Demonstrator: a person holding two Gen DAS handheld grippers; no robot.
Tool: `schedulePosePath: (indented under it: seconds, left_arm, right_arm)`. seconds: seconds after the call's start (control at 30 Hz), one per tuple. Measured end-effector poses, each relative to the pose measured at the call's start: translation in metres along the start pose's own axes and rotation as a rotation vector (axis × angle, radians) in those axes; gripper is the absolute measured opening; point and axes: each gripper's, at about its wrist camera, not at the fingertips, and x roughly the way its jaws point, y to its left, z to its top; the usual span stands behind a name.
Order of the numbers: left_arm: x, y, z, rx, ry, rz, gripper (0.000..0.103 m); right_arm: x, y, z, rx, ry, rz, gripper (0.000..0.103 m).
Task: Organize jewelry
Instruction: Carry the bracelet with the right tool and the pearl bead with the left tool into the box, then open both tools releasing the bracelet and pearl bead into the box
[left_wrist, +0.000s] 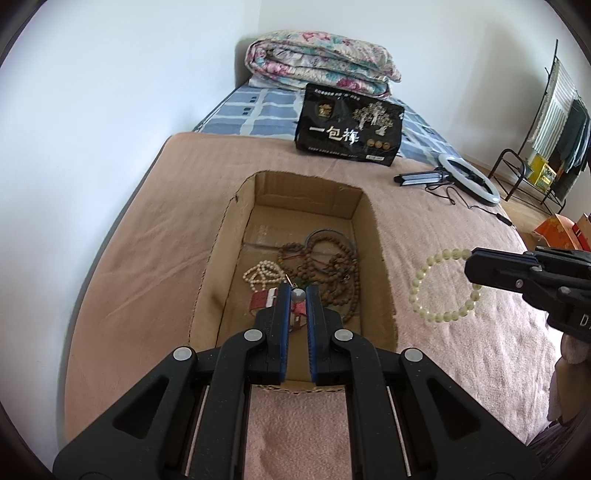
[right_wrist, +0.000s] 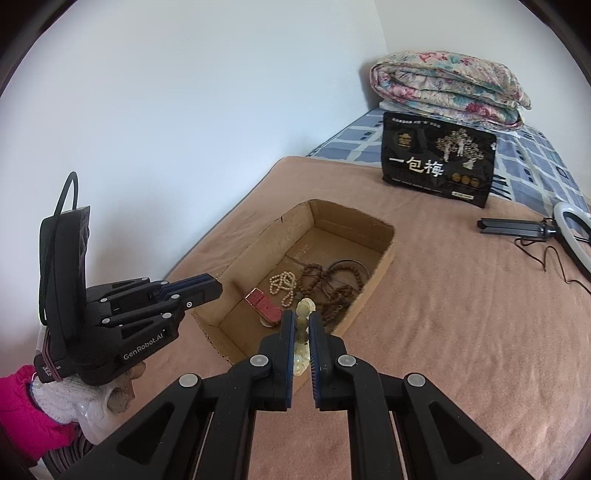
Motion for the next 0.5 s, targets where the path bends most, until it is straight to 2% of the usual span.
schedulePosePath:
  seconds: [0.5]
  left_arm:
    - [0.023,0.02,-0.007,-0.043,0.065,0.034,0.006]
  right_arm:
    - [0.047,-0.002,-0.001,0.015,0.071,-0.007,0.005]
